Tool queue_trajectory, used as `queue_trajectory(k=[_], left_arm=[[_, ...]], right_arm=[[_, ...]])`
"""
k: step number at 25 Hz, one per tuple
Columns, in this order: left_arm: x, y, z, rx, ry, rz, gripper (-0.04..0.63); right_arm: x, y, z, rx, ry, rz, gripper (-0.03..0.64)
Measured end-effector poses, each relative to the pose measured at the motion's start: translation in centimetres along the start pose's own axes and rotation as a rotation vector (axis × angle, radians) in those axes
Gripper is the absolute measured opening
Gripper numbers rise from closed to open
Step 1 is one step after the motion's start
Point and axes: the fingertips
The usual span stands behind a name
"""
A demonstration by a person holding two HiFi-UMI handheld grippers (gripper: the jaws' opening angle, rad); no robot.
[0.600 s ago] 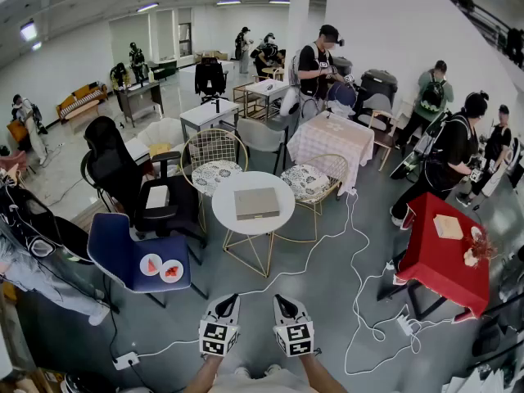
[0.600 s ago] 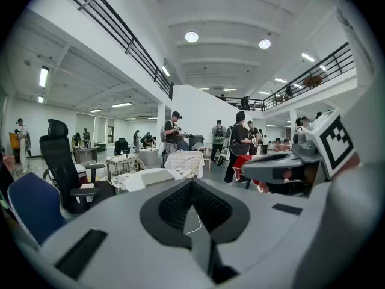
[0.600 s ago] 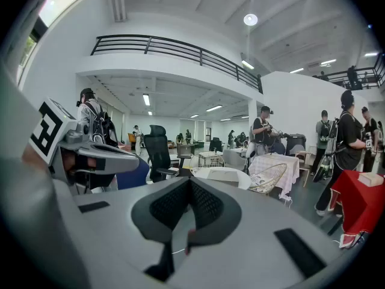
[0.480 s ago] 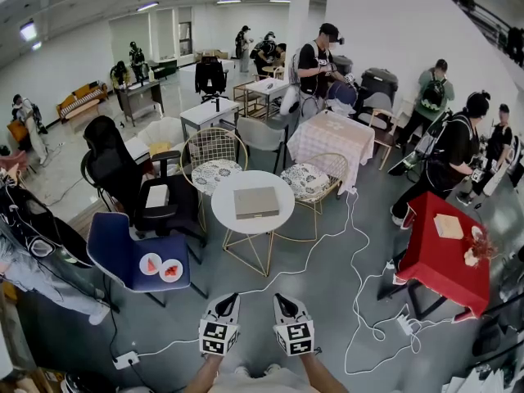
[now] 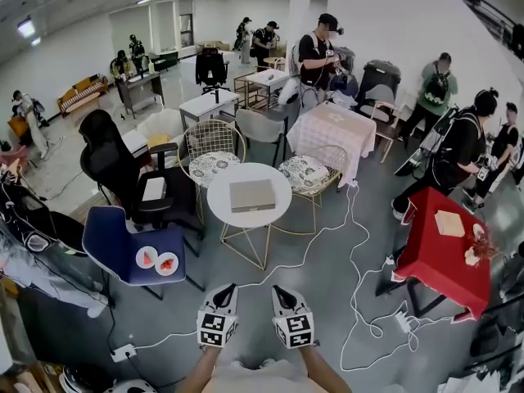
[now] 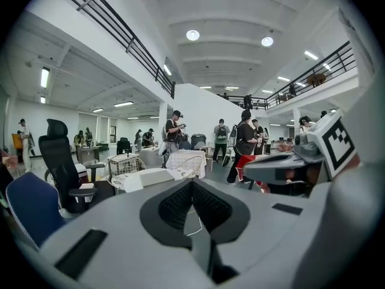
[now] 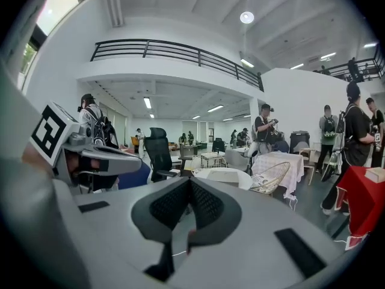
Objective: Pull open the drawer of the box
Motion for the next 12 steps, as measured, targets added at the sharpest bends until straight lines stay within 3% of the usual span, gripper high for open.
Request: queue_trajectory(k=[12], left_arm=[[0.2, -3.1, 0.1, -0.006, 0.011, 0.074, 0.012]], right_arm=[[-3.3, -0.9, -0.9, -0.002, 0.013, 0.073, 0.015]])
Point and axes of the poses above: the fingertips, and each gripper's own axes: y backward along the fingers, x to its left, z out of its top, and after that the axes turned 4 degrees about -x, right-handed
